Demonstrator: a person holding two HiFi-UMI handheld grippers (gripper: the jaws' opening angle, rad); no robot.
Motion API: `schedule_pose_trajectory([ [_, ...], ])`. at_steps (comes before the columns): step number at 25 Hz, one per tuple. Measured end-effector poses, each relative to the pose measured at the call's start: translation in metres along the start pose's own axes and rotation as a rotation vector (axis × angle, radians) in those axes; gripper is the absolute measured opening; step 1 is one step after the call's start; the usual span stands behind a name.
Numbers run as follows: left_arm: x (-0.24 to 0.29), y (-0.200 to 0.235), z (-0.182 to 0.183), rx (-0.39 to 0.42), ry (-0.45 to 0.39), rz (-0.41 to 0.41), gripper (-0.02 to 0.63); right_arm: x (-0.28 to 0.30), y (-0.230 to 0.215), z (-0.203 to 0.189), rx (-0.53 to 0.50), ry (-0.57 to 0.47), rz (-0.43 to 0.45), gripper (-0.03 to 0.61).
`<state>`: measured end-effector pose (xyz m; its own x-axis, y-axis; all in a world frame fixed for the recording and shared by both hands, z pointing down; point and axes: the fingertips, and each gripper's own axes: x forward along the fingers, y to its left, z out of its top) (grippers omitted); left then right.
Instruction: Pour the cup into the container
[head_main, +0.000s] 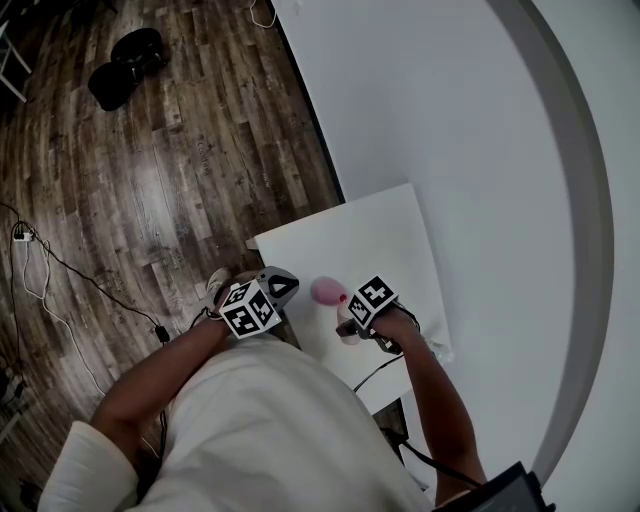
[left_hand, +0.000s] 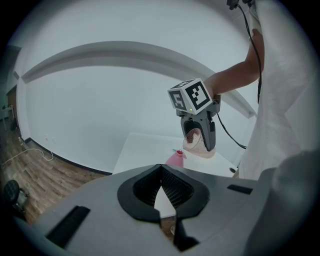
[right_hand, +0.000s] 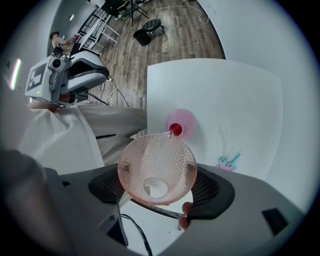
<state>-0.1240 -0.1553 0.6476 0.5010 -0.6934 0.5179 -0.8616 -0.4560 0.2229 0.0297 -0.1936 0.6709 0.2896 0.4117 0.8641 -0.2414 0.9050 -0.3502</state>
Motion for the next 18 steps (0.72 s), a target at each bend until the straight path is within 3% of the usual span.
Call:
schedule_pose_trajectory([
  [18,-0.0035,0.0008,-0.0032,0.012,0.011,-0.005,0.011,0.0005,0.0035,-0.0017,0.000,0.027,0.008,0.382],
])
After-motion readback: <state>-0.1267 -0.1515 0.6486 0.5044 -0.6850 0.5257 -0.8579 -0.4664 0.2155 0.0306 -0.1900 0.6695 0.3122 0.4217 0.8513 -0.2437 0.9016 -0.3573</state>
